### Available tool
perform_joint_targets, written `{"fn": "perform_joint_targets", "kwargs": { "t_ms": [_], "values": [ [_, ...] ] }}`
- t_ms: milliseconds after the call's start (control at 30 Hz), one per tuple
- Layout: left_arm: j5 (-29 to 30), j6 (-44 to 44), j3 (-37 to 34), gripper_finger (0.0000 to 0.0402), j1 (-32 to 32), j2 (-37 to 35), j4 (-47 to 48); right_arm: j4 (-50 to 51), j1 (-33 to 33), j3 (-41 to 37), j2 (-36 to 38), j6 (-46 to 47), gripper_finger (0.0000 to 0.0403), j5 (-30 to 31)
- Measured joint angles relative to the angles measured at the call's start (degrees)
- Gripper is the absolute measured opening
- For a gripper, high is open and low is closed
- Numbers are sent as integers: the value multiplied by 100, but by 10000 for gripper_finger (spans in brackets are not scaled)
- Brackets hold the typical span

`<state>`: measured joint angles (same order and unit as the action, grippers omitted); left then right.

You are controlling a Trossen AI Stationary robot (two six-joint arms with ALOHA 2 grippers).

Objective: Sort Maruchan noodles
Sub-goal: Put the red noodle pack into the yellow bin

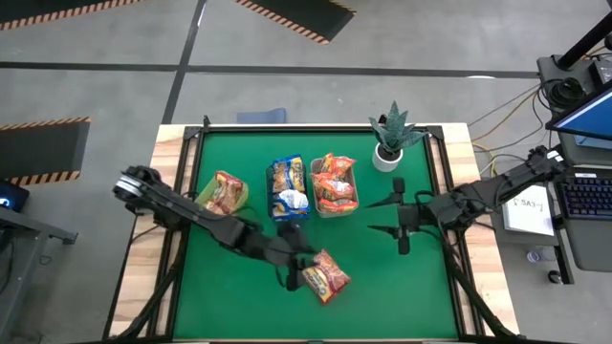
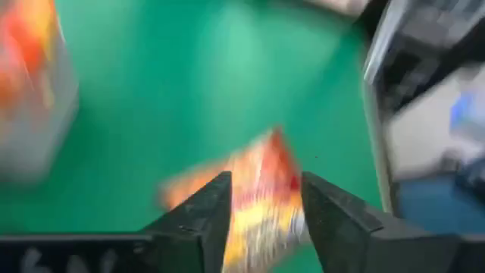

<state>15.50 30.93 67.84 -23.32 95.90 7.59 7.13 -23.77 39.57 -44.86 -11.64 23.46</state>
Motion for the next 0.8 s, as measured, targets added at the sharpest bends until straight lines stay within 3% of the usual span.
{"fn": "perform_joint_targets", "kwargs": {
  "t_ms": [100, 200, 400, 800],
  "values": [
    [-154, 535, 688, 172, -32, 540, 1514, 1, 0, -69, 80, -115, 224, -7],
    [-107, 626, 1115, 205, -97, 1014, 2052, -17, 0, -134, 133, -144, 224, -7],
    [307, 558, 1394, 238, -167, 1514, 1751, 16, 1, -301, 239, -142, 224, -55],
    [608, 1154, 1024, 231, -176, 1899, 1046, 191, 0, -339, 545, 7, 224, -297]
  ]
}}
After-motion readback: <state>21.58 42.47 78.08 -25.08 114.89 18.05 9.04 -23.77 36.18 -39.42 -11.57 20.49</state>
